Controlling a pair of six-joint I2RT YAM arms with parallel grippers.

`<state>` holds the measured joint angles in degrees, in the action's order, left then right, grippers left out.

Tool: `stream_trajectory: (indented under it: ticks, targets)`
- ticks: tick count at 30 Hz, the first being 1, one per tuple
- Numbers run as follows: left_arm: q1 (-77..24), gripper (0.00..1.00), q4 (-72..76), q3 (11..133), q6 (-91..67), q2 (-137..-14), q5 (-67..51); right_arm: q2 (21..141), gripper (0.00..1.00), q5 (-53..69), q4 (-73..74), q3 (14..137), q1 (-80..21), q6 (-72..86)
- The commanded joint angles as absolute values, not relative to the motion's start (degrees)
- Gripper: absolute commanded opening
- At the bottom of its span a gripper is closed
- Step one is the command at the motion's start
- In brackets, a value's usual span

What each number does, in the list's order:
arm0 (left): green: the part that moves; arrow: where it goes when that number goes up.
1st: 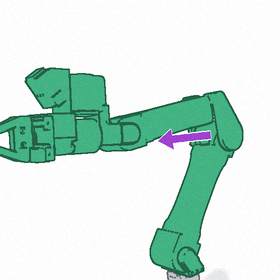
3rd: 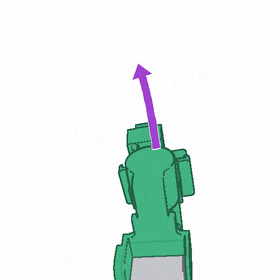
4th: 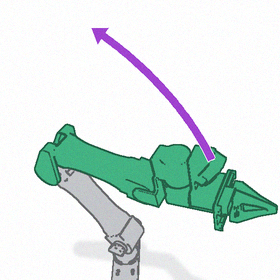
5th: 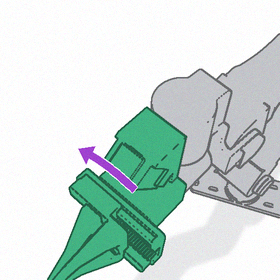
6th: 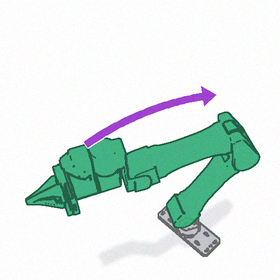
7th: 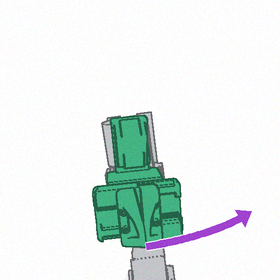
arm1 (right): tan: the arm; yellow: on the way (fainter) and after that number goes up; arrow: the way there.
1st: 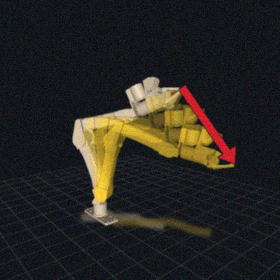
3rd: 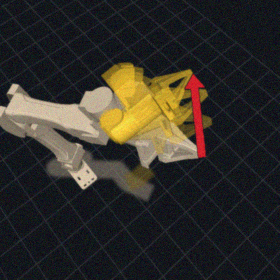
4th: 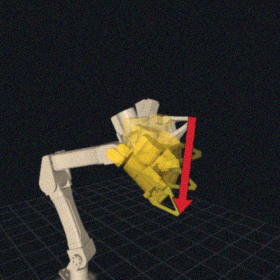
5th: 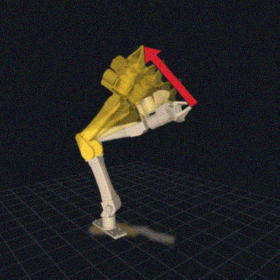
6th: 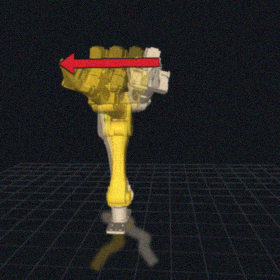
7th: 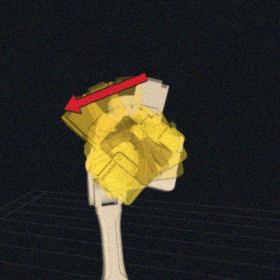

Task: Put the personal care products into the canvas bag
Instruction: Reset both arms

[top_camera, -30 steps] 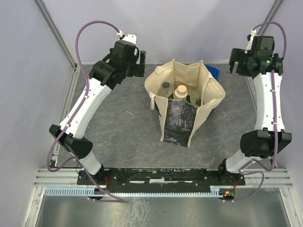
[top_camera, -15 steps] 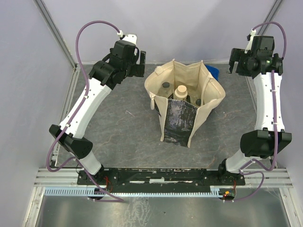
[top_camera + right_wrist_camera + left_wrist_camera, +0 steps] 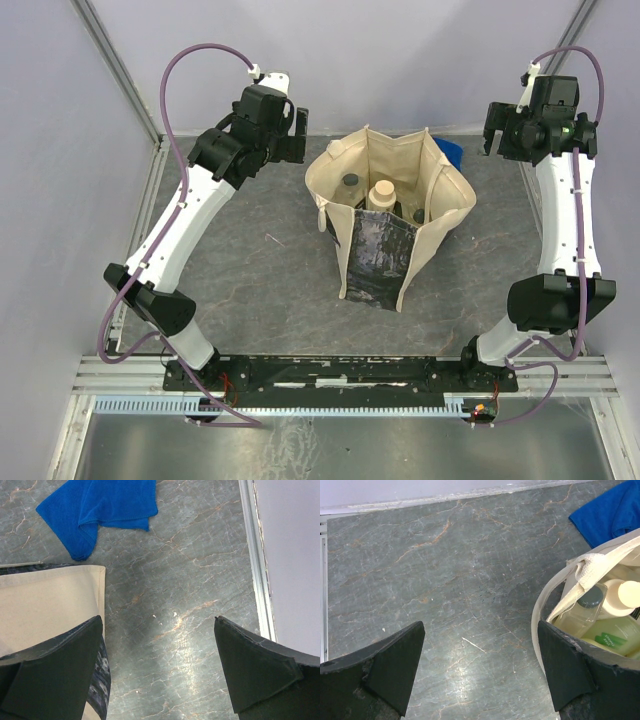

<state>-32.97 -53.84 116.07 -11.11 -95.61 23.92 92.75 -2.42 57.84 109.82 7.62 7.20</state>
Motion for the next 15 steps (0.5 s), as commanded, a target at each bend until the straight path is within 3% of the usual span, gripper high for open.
stream_trajectory:
  ticks: [1,15]
  targets:
    - [-32.79,1.00,-51.98,117.32,-8.87,-94.48,25.05,92.73,1.00,-1.98,56.16,111.28,7.65,6.97]
    - [-32.82,1.00,-52.13,117.33,-9.34,-94.83,23.59,92.82,1.00,-2.02,56.24,110.93,7.69,6.96]
